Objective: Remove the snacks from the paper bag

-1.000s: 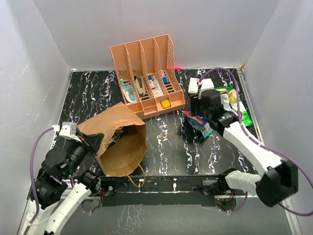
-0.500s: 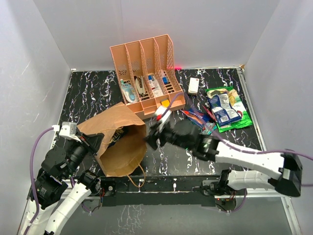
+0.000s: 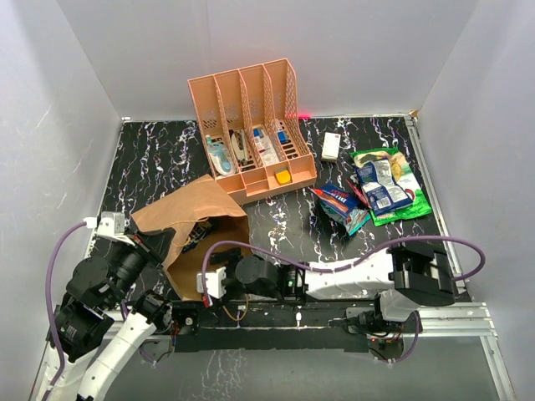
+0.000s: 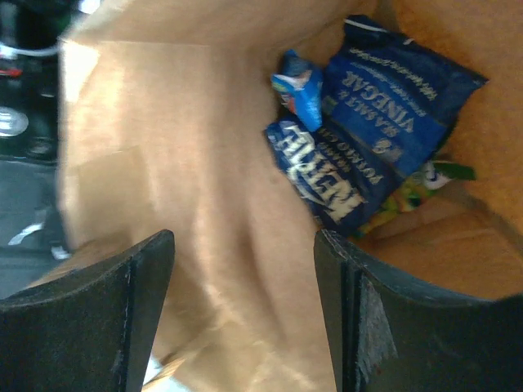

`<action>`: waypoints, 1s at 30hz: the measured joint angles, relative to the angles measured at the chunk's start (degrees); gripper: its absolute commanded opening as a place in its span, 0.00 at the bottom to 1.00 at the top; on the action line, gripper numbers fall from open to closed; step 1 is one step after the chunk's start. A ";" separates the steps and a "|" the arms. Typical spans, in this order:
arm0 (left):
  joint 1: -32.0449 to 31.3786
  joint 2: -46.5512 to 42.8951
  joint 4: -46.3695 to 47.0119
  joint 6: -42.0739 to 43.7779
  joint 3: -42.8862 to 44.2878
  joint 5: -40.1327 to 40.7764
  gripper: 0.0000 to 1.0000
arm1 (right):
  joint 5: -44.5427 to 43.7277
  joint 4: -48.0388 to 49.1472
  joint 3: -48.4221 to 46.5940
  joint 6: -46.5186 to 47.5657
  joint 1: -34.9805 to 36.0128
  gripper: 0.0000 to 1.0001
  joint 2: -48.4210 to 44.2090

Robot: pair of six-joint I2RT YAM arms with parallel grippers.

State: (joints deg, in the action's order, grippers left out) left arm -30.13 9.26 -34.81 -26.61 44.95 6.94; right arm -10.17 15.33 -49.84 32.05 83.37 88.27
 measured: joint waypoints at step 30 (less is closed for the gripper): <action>0.00 5.35 4.22 3.67 9.46 -7.43 0.00 | 12.81 12.33 -20.17 14.19 -13.53 0.97 30.10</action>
State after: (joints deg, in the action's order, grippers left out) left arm -30.13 14.61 -30.59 -22.94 54.41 -0.49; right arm 2.63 27.66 -70.02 46.24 69.84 118.37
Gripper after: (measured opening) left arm 0.013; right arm 0.962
